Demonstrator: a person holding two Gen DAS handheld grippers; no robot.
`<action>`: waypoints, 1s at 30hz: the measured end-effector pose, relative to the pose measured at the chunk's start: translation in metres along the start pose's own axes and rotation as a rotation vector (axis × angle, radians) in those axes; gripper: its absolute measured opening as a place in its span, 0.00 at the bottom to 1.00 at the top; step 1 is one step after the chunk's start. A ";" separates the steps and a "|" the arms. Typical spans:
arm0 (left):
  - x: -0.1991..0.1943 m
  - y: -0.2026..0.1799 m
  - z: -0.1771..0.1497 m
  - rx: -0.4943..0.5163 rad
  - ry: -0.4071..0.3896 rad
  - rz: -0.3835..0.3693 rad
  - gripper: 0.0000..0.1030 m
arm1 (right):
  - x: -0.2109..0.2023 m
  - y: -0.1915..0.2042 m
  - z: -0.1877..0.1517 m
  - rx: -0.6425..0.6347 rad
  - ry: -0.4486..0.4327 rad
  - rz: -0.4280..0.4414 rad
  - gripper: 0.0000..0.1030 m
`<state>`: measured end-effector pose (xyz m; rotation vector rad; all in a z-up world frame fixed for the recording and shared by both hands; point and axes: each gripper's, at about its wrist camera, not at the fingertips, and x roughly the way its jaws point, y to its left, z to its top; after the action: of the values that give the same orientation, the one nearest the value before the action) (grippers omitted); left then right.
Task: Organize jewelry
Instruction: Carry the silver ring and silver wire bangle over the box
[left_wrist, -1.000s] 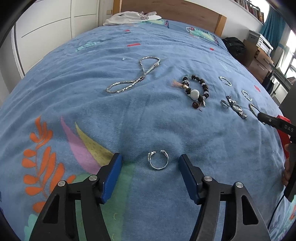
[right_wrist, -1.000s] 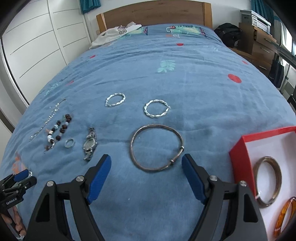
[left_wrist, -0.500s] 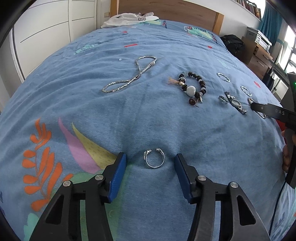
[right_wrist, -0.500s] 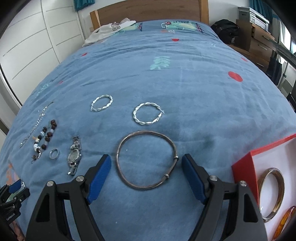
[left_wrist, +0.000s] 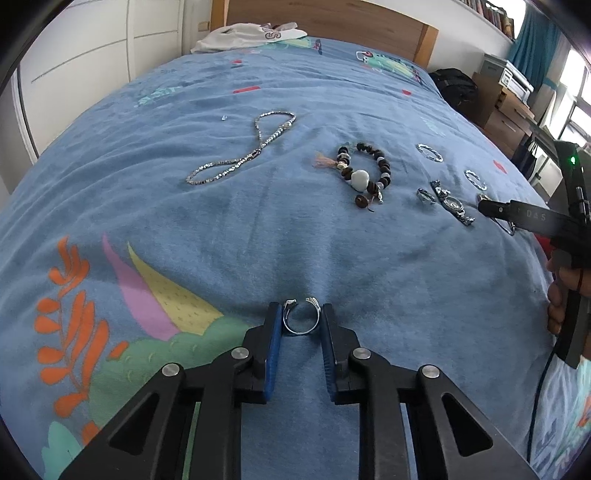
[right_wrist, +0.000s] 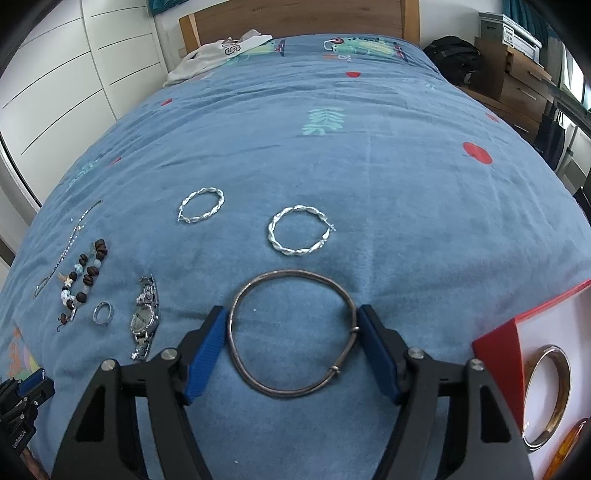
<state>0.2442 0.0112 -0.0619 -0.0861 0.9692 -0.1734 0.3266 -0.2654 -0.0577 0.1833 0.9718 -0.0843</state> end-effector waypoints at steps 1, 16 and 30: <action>-0.001 0.000 0.000 -0.001 0.002 0.000 0.19 | -0.002 -0.001 0.000 -0.001 -0.001 0.003 0.67; -0.030 -0.021 -0.001 0.055 -0.018 -0.009 0.20 | -0.060 0.005 -0.029 -0.009 -0.055 0.064 0.67; -0.059 -0.115 0.015 0.177 -0.045 -0.163 0.20 | -0.169 -0.064 -0.044 0.002 -0.162 -0.004 0.67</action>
<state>0.2115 -0.0914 0.0113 -0.0061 0.8982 -0.4046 0.1860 -0.3220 0.0501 0.1735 0.8107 -0.1026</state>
